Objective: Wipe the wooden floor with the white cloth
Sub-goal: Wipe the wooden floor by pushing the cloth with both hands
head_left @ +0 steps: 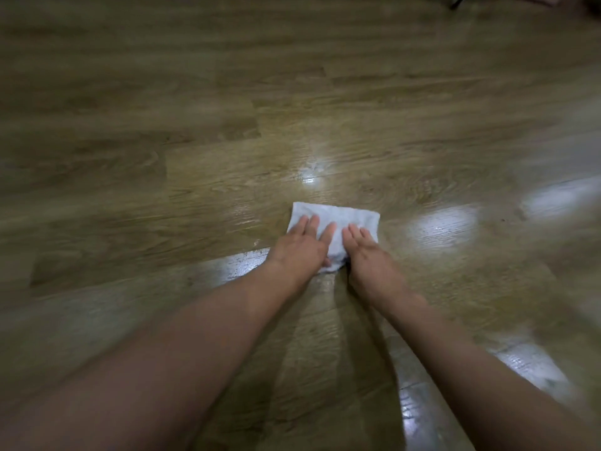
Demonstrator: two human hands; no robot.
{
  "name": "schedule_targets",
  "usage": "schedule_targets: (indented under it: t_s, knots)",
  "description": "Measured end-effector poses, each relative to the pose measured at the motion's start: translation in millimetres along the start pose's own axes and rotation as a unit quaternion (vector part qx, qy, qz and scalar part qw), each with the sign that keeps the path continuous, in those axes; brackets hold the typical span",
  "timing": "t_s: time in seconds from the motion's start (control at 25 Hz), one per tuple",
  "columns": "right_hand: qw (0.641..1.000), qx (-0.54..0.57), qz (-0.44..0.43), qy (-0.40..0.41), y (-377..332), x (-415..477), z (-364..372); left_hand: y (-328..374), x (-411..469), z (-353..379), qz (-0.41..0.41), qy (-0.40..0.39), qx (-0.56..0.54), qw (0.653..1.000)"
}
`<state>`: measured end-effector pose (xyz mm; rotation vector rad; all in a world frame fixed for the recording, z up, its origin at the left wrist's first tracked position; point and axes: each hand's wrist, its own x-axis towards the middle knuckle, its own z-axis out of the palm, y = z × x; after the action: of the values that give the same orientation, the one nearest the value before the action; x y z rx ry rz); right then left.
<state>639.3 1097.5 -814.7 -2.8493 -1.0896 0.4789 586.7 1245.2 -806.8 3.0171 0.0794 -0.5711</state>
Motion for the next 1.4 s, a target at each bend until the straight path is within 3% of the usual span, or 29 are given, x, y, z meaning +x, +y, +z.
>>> schedule_targets:
  t_s: [0.16, 0.28, 0.4, 0.68, 0.92, 1.0, 1.24, 1.4]
  knots:
    - [1.0, 0.01, 0.0, -0.002, 8.3, 24.3, -5.7, 8.3, 17.8, -14.1, -0.056, -0.024, 0.0, 0.998]
    - [0.998, 0.052, 0.02, 0.037, 7.4, -32.5, 10.6, 26.0, -7.1, 0.4, 0.004, -0.004, -0.001, 1.0]
    - [0.998, 0.053, 0.035, 0.025, 9.9, -81.1, 24.0, 41.1, -19.8, 15.8, 0.059, -0.01, 0.021, 0.998]
    - [0.998, 0.02, 0.064, -0.003, 42.9, -0.2, -18.5, 64.3, 31.5, -18.5, -0.04, -0.066, -0.032, 0.996]
    - [0.99, 0.031, 0.136, -0.023, 21.5, -130.6, 22.4, 97.1, -36.5, 15.4, 0.138, -0.054, 0.059, 0.987]
    - [0.988, 0.027, 0.143, -0.05, 21.3, -143.3, 25.5, 105.6, -40.3, 22.4, 0.14, -0.053, 0.063, 0.987]
    - [0.987, 0.016, 0.152, -0.043, 64.3, -49.2, -0.2, 100.1, 26.0, -6.1, 0.072, -0.048, -0.024, 0.996]
    - [0.978, 0.048, 0.198, 0.032, 75.8, -16.3, -6.2, 108.4, 44.5, -10.8, 0.033, -0.038, -0.044, 0.998]
